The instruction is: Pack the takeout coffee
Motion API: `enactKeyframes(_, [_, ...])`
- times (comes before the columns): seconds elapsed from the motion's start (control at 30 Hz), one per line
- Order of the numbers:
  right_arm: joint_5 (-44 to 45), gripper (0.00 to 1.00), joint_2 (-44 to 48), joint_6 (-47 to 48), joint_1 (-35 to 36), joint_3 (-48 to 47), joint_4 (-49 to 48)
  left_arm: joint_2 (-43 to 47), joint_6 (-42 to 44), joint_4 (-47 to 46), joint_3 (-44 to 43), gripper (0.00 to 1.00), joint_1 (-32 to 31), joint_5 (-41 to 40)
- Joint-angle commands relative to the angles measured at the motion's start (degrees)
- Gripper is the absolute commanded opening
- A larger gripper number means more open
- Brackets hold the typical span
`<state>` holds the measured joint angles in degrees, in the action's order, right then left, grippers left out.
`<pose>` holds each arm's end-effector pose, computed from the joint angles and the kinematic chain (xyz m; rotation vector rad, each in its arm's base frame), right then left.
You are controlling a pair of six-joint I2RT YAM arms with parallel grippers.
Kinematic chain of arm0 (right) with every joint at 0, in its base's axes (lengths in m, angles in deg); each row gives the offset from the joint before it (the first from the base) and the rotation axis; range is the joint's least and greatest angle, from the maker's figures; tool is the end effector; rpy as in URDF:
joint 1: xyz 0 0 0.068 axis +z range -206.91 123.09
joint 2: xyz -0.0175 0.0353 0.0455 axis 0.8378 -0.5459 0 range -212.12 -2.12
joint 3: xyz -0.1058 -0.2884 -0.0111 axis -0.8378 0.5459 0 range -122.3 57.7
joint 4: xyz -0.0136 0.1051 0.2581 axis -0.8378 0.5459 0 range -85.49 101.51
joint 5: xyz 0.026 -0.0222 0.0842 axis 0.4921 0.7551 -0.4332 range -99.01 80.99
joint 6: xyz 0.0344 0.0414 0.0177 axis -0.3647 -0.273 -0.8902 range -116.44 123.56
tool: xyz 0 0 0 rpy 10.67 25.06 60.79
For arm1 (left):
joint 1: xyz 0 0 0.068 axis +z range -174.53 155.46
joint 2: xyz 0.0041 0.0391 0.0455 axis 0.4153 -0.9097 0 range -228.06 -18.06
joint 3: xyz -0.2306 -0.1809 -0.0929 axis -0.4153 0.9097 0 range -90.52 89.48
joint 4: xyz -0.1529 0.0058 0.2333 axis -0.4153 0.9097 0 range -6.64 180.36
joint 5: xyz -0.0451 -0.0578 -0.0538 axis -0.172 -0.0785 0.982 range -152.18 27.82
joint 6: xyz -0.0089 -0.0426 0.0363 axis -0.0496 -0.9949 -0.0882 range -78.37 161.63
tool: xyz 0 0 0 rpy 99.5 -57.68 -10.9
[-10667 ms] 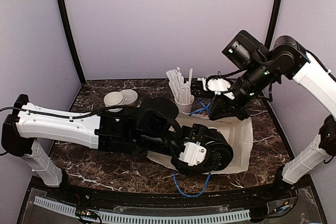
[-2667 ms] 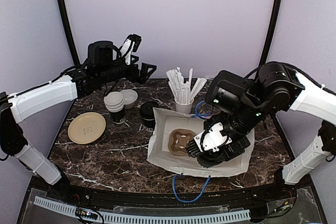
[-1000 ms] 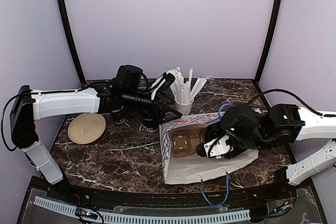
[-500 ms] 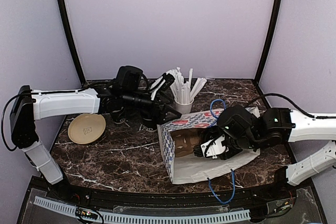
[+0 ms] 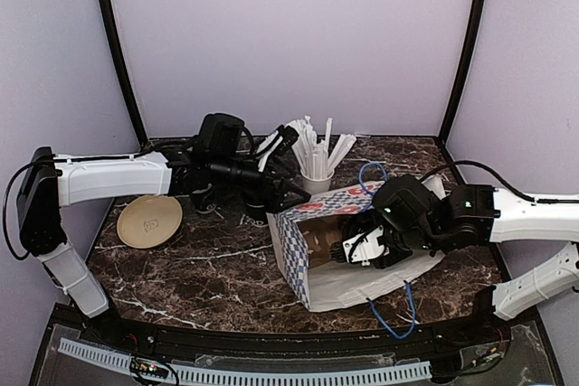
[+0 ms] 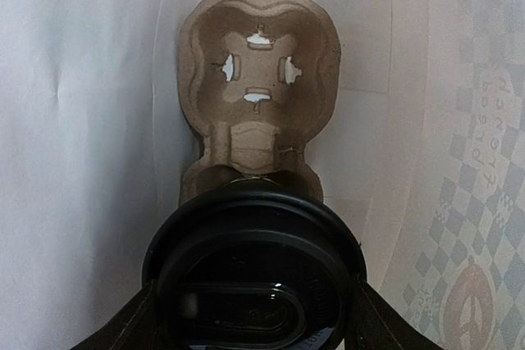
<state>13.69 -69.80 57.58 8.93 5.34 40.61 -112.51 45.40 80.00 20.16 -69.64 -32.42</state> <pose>0.1143 0.2175 0.2925 -1.9985 1.3523 -0.3938 0.2741 -0.3030 0.3144 1.1520 1.6673 -0.9727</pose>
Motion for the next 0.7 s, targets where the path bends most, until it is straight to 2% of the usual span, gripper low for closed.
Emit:
enactKeyframes(0.0, [-1.0,0.52,1.0,2.7,-0.7,0.8,-4.4,0.3,-1.6,-1.5,0.5,0.98,2.0,1.0])
enactKeyframes(0.23, [0.8,0.53,3.7,6.7,-0.7,2.5,-8.9,-0.5,-5.5,-3.4,0.6,0.98,4.6,2.2])
enactKeyframes(0.67, [0.3,0.53,3.5,5.4,-0.9,4.9,-7.0,-0.9,-5.4,-3.6,0.8,0.98,4.8,2.7])
